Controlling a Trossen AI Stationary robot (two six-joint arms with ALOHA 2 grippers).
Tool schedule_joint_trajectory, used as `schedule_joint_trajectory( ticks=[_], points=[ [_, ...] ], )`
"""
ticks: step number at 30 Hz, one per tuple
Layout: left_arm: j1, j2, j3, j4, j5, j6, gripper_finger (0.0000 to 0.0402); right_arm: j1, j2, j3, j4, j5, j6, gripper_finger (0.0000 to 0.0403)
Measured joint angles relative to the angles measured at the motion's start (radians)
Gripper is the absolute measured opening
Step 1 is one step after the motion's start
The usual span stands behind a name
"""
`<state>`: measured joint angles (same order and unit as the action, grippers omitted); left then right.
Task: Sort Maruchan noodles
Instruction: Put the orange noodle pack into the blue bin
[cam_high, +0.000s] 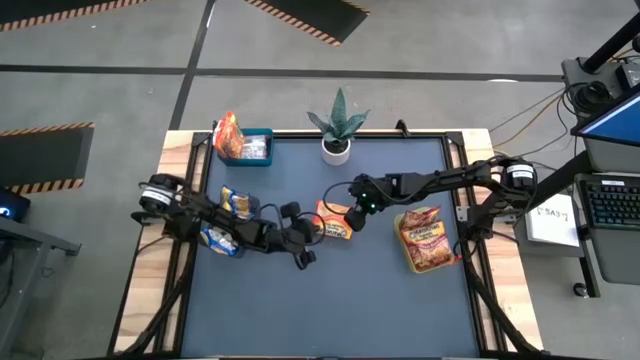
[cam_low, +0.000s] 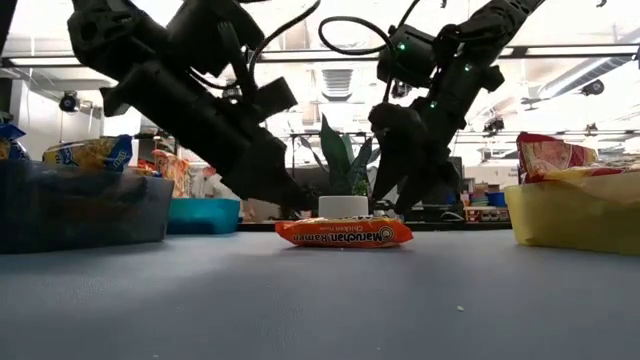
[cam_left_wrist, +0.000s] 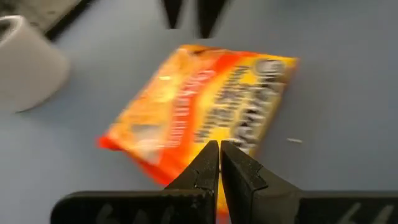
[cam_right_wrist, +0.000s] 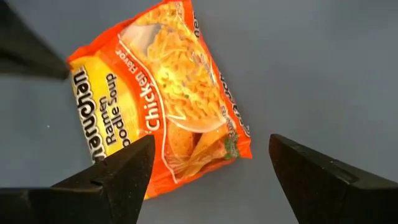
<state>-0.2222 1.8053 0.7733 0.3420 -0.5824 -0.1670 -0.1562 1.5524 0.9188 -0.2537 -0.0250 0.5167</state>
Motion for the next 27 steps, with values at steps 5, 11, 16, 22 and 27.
schedule_joint_trajectory(
  ticks=[5, 11, 16, 22, 27],
  points=[
    [0.027, 0.007, -0.018, -0.023, -0.029, -0.052, 0.0, 0.0, 0.0, 0.0, -0.002, -0.002, 0.01, 0.0306],
    [0.029, 0.022, -0.051, -0.019, -0.028, -0.1, 0.0, 0.0, 0.003, -0.002, 0.0, -0.002, 0.027, 0.0306],
    [0.03, 0.07, -0.056, -0.004, -0.019, -0.138, 0.0, 0.001, 0.023, -0.004, 0.001, -0.003, 0.036, 0.0309],
    [0.03, 0.108, -0.045, 0.022, -0.03, -0.17, 0.0, 0.001, 0.058, -0.004, 0.005, -0.009, 0.042, 0.031],
    [0.03, 0.109, -0.047, 0.015, -0.022, -0.194, 0.0, -0.004, 0.076, -0.004, 0.021, -0.01, 0.043, 0.0311]
  ],
)
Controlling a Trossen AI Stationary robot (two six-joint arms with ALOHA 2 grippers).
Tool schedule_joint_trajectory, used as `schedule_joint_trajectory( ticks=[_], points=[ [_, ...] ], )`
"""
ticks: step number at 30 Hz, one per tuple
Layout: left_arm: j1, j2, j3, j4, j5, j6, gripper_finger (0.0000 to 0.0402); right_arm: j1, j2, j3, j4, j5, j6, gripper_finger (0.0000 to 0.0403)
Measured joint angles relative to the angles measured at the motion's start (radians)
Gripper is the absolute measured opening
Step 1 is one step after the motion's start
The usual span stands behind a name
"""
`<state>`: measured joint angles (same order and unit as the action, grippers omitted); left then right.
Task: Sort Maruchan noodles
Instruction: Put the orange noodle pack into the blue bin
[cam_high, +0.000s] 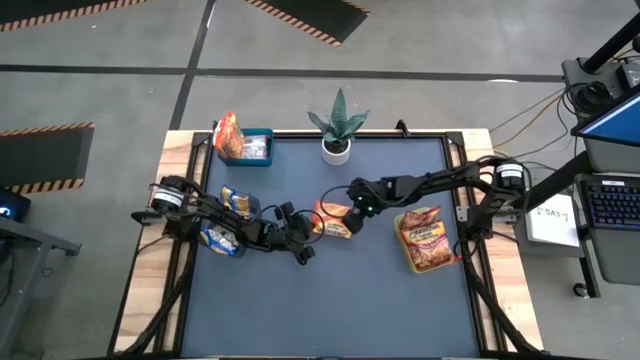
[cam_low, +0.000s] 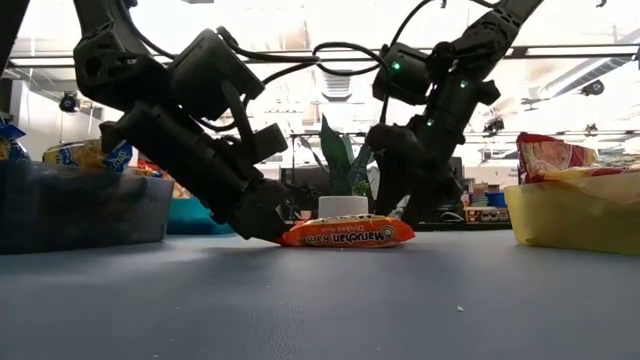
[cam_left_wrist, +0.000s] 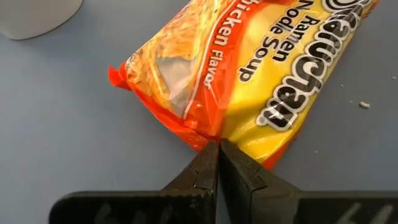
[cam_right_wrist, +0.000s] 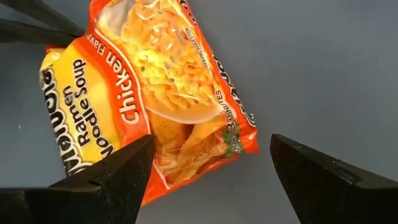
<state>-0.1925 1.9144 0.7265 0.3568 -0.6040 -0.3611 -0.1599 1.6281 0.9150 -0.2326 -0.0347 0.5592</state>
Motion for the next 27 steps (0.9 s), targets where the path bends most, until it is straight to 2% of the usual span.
schedule_joint_trajectory(
  ticks=[5, 12, 18, 27],
  points=[
    [0.0, 0.001, -0.001, 0.005, 0.004, 0.0, 0.0, -0.003, 0.035, 0.0, 0.078, -0.007, 0.0, 0.0311],
    [0.0, 0.002, -0.003, 0.012, 0.008, -0.005, 0.0, -0.007, 0.088, -0.004, 0.233, -0.098, -0.006, 0.0309],
    [-0.001, 0.002, -0.003, 0.015, 0.006, -0.016, 0.0, -0.006, 0.064, -0.006, 0.293, -0.113, -0.04, 0.0303],
    [-0.002, 0.004, -0.002, 0.028, -0.009, -0.024, 0.0, 0.001, 0.045, -0.004, 0.411, -0.213, -0.028, 0.0277]
  ],
)
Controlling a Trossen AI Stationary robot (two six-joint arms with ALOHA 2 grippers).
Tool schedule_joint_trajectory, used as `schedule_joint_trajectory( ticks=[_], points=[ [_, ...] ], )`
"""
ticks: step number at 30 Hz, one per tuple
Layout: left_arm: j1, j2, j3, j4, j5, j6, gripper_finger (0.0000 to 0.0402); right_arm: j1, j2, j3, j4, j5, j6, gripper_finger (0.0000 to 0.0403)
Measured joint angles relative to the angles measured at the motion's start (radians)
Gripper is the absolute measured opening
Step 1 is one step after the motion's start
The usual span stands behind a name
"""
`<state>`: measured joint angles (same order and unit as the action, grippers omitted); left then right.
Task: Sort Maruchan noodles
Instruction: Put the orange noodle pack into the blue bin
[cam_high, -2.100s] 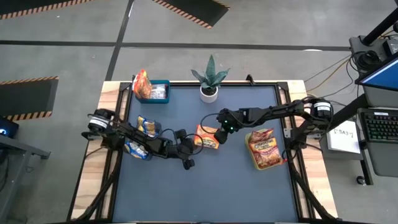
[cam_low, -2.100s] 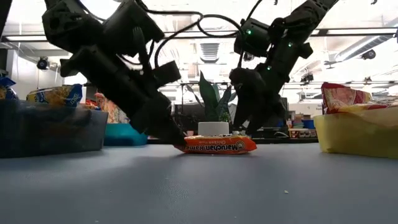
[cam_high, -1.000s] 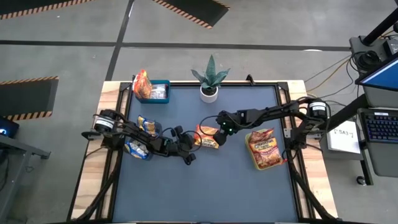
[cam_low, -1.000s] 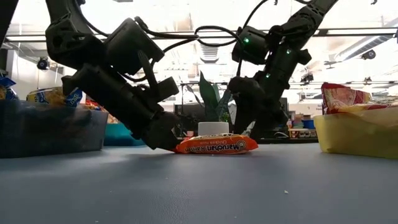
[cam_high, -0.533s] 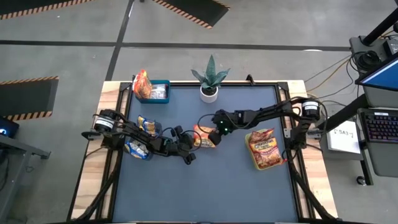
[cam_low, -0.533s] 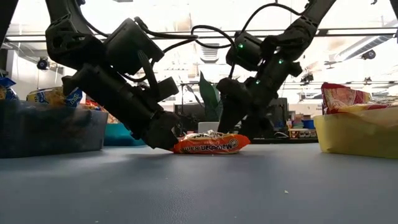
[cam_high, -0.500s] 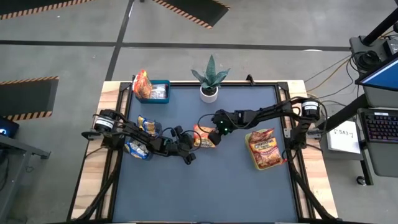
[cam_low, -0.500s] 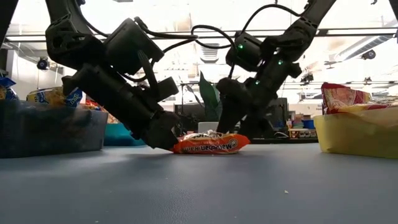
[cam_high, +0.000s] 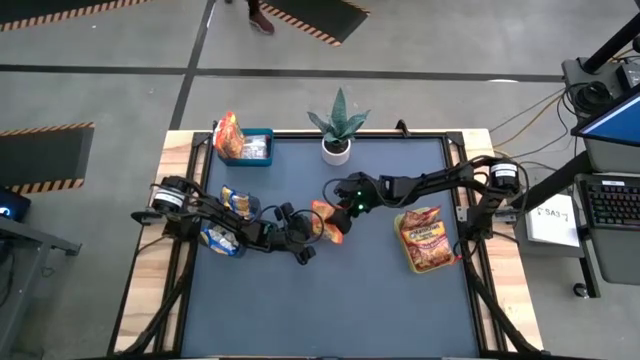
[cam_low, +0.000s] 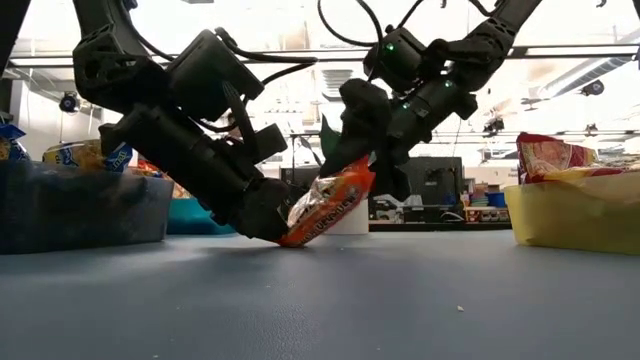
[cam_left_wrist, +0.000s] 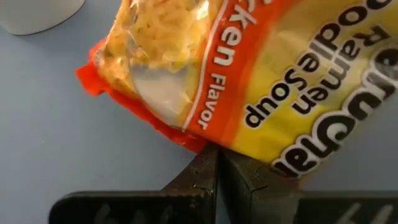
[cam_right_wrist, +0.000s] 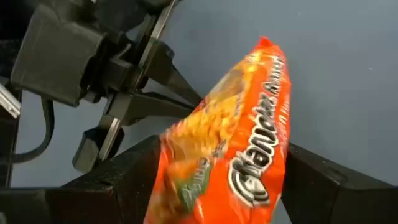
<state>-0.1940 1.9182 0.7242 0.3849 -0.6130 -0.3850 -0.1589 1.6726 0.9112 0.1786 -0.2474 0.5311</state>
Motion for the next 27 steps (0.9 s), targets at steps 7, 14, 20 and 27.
schedule_joint_trajectory(
  ticks=[7, 14, 20, 27],
  points=[
    [-0.001, 0.001, 0.0, 0.025, 0.0, -0.002, 0.0, 0.002, -0.001, 0.0, -0.003, 0.009, 0.019, 0.0234],
    [-0.003, -0.003, -0.001, 0.031, 0.001, -0.002, 0.0, 0.002, -0.001, 0.0, -0.005, 0.012, 0.019, 0.0163],
    [-0.025, -0.058, -0.003, -0.039, 0.014, 0.025, 0.0, 0.014, -0.003, 0.0, -0.002, 0.005, -0.035, 0.0126],
    [-0.048, -0.183, -0.008, -0.169, -0.027, 0.029, 0.0, 0.045, -0.014, -0.004, 0.002, 0.022, -0.116, 0.0121]
  ],
)
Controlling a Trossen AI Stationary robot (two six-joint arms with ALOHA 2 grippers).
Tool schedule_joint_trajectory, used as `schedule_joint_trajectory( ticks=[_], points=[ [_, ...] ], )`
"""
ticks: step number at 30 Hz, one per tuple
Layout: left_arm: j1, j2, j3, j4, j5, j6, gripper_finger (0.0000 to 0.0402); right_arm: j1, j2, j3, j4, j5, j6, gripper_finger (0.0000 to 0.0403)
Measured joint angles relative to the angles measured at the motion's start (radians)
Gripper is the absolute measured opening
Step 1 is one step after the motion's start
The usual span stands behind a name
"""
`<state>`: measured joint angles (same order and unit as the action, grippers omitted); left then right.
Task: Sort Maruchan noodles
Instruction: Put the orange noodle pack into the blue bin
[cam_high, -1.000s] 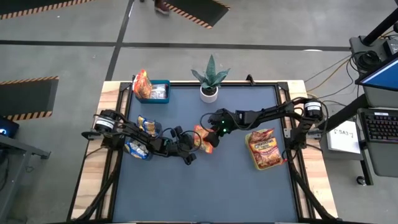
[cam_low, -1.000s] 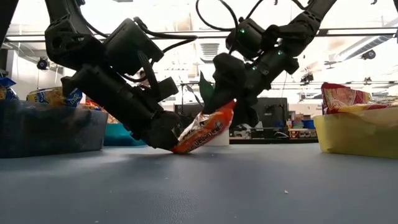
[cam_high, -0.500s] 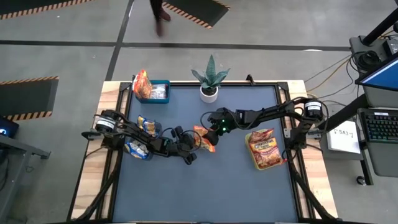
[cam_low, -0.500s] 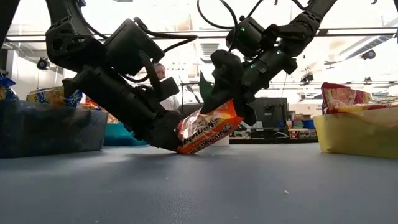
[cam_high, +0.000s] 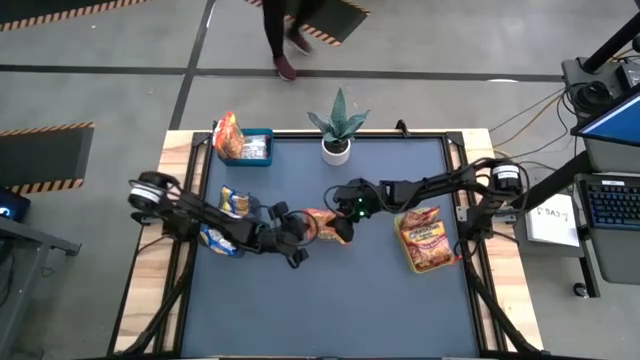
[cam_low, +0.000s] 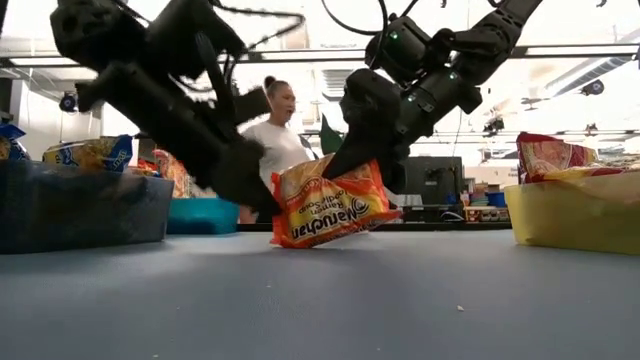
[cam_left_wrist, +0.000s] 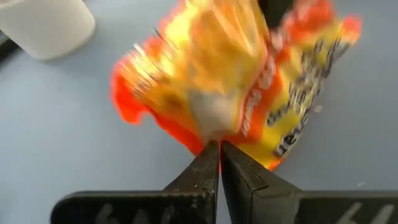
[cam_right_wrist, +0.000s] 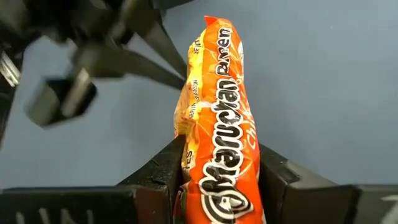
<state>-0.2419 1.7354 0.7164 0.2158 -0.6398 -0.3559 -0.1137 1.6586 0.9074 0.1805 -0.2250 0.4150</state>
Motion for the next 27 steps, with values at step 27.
schedule_joint_trajectory(
  ticks=[27],
  points=[
    [-0.085, -0.271, -0.037, 0.229, 0.239, 0.168, 0.0093, 0.156, -0.181, -0.395, 0.649, 0.123, -0.399, 0.012]
  ],
)
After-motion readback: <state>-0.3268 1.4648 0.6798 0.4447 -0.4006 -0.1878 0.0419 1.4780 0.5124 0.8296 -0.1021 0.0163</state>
